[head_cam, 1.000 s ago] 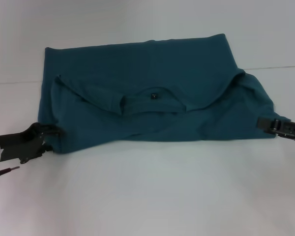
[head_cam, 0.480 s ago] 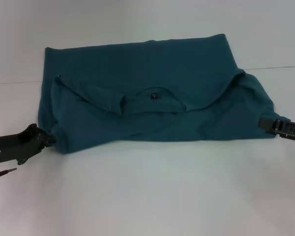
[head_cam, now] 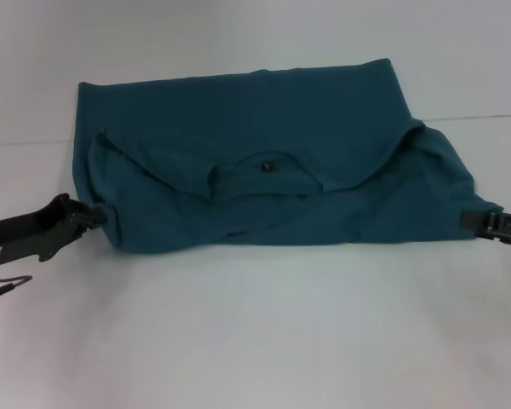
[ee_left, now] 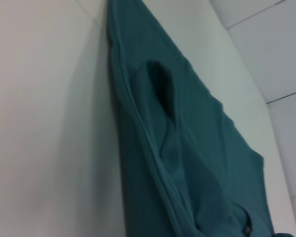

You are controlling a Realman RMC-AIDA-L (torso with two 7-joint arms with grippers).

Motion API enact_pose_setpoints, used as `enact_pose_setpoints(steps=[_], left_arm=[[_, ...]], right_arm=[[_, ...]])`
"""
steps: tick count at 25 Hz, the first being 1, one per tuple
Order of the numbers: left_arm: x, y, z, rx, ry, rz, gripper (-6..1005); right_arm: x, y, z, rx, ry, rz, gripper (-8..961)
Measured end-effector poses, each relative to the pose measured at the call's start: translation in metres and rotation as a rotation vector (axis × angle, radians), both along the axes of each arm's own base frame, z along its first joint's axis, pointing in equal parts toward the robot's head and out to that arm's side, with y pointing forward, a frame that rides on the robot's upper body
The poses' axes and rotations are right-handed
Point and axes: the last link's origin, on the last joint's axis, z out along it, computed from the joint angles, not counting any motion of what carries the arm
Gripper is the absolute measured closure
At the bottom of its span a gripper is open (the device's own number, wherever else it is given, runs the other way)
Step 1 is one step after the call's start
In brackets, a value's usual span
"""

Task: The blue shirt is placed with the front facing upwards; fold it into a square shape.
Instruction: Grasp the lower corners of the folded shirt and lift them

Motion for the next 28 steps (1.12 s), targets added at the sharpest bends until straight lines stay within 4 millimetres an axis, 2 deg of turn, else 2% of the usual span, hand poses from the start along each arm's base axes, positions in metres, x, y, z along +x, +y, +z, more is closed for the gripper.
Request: enact_pose_setpoints(steps=[3,9,15,19,24,28], left_arm=[[0.002,0.001,0.001,0.006,-0.012,-0.009,977],[0.004,0.001,-0.001,0.005,-0.01,-0.019,977],[0.005,0.001,-0.002,0.005,-0.008,-0.028,977],[0.006,0.0,-0.002,0.003,-0.01,-0.032,978],[0.0,-0.005,-0.001,0.015,-0.021,-0.021,978],[-0.002,-0.007,-0.001,0.024,-0.027,-0.016,977]], right_arm=[[0.007,0.007,0.011,-0.02,-0.05,-0.058,96],[0.021,0.028,0.048,-0.024,-0.202,-0.24,98],[0.011,0.052,0.066,-0.021,-0.328,-0.312,101],[0.005,0.073,0.058,-0.021,-0.429,-0.324,102],[-0.003,0.094,0.028,-0.033,-0.528,-0.314,104],[-0.004,0.104,0.002,-0.05,-0.6,-0.311,106]])
